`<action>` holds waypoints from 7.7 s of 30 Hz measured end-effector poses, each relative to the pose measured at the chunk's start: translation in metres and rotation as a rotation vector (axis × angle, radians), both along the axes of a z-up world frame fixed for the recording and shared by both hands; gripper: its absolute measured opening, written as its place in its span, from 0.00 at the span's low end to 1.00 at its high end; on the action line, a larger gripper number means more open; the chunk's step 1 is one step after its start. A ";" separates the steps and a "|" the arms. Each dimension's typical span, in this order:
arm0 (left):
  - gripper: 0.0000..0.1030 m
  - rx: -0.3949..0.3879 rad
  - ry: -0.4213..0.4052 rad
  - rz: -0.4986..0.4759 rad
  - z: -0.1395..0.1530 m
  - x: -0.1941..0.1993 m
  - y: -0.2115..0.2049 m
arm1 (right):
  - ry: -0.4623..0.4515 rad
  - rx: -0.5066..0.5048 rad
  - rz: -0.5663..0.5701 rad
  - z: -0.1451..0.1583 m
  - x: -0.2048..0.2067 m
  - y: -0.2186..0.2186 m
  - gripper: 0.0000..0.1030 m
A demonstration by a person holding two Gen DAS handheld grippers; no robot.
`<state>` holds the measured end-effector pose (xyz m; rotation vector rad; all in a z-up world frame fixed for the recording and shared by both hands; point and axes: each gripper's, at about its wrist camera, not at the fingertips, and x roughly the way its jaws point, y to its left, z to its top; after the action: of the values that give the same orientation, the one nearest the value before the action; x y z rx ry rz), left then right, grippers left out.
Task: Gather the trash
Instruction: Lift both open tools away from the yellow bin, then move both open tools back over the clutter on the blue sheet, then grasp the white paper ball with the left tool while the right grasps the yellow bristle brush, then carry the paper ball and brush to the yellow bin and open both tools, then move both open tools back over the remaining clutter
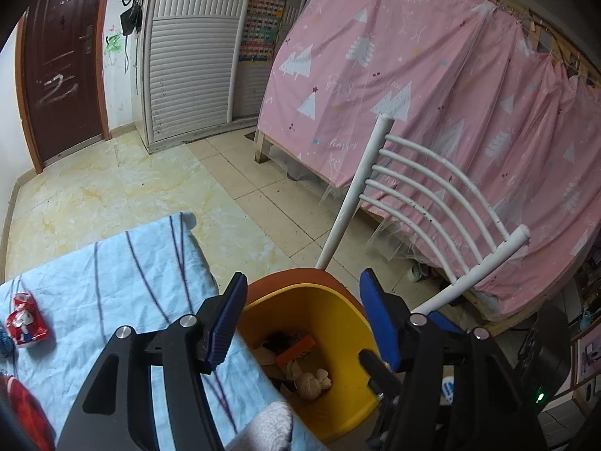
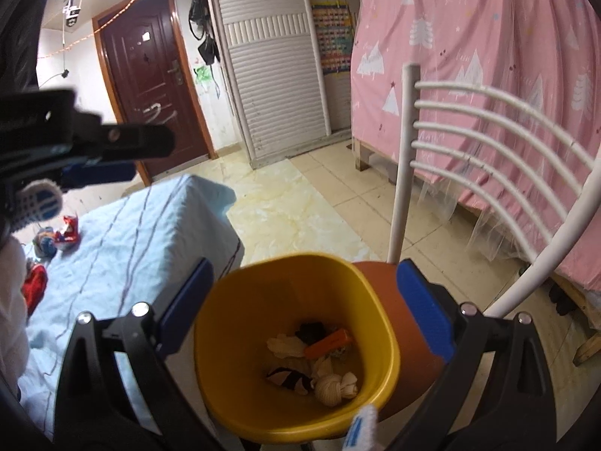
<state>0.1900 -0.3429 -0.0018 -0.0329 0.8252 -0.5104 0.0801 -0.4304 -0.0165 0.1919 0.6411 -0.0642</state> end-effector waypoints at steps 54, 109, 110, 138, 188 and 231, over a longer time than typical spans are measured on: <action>0.56 -0.003 0.019 0.431 -0.002 -0.046 0.334 | -0.019 -0.150 0.421 0.066 -0.013 0.259 0.92; 0.34 -0.084 0.084 0.580 -0.019 -0.077 0.423 | 0.221 -0.213 0.714 0.017 -0.018 0.399 0.73; 0.34 -0.084 0.083 0.582 -0.018 -0.078 0.423 | 0.218 -0.214 0.713 0.018 -0.019 0.399 0.73; 0.34 0.016 0.023 0.517 0.015 -0.081 0.345 | 0.058 -0.048 0.514 0.060 -0.019 0.281 0.73; 0.34 0.083 0.000 0.026 -0.013 0.001 0.012 | 0.054 0.056 0.068 -0.028 0.033 0.015 0.84; 0.46 0.032 -0.008 0.024 0.010 -0.019 0.037 | -0.002 -0.028 0.030 0.013 -0.007 0.023 0.85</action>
<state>0.1714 -0.3063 0.0080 -0.0114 0.8244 -0.4741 0.0730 -0.4075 -0.0034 0.1550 0.6407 -0.0443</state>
